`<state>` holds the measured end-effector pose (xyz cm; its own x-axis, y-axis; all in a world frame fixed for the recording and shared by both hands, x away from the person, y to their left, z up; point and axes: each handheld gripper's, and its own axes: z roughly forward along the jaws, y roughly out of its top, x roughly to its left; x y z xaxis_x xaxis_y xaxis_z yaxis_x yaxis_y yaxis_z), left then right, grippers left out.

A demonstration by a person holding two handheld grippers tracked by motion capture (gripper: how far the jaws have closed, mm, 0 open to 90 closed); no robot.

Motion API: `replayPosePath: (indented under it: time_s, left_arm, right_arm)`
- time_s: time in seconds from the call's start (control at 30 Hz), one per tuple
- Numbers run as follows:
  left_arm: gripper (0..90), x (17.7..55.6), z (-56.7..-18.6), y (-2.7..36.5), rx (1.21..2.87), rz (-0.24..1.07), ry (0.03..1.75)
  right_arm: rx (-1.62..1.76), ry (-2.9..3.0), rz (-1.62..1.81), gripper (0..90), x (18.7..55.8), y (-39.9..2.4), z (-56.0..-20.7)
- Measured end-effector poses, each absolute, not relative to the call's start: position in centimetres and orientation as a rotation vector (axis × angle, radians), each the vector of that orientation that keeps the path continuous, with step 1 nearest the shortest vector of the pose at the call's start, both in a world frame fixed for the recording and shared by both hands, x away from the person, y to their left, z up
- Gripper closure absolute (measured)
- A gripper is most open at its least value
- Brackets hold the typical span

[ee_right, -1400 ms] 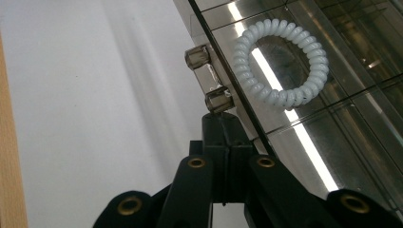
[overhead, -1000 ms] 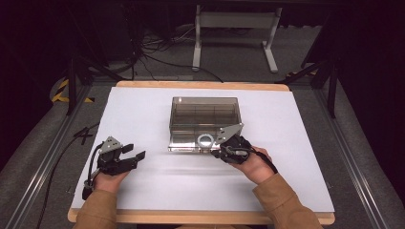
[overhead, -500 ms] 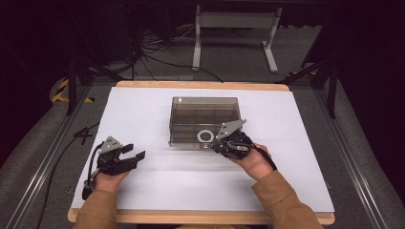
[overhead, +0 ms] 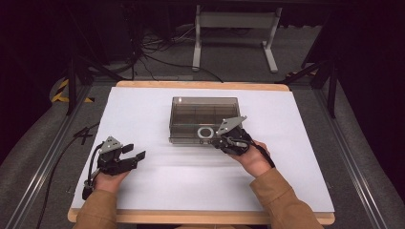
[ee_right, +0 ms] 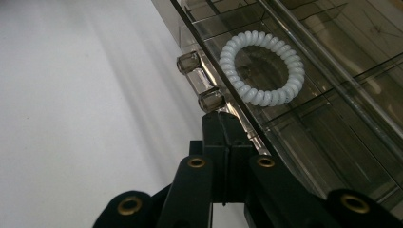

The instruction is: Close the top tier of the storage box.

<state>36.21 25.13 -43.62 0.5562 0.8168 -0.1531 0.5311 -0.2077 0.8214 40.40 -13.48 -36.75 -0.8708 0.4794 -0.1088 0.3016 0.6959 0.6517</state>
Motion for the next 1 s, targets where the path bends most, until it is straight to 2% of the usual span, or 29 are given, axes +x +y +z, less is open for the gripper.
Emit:
replayPosePath:
  time_s: [1.0]
  left_arm:
    - [39.5, 36.2, -43.6, 25.2, 1.882, 0.404, 1.095]
  right_arm:
    - [0.719, 2.533, 0.990, 90.0, 42.2, -13.6, -37.3]
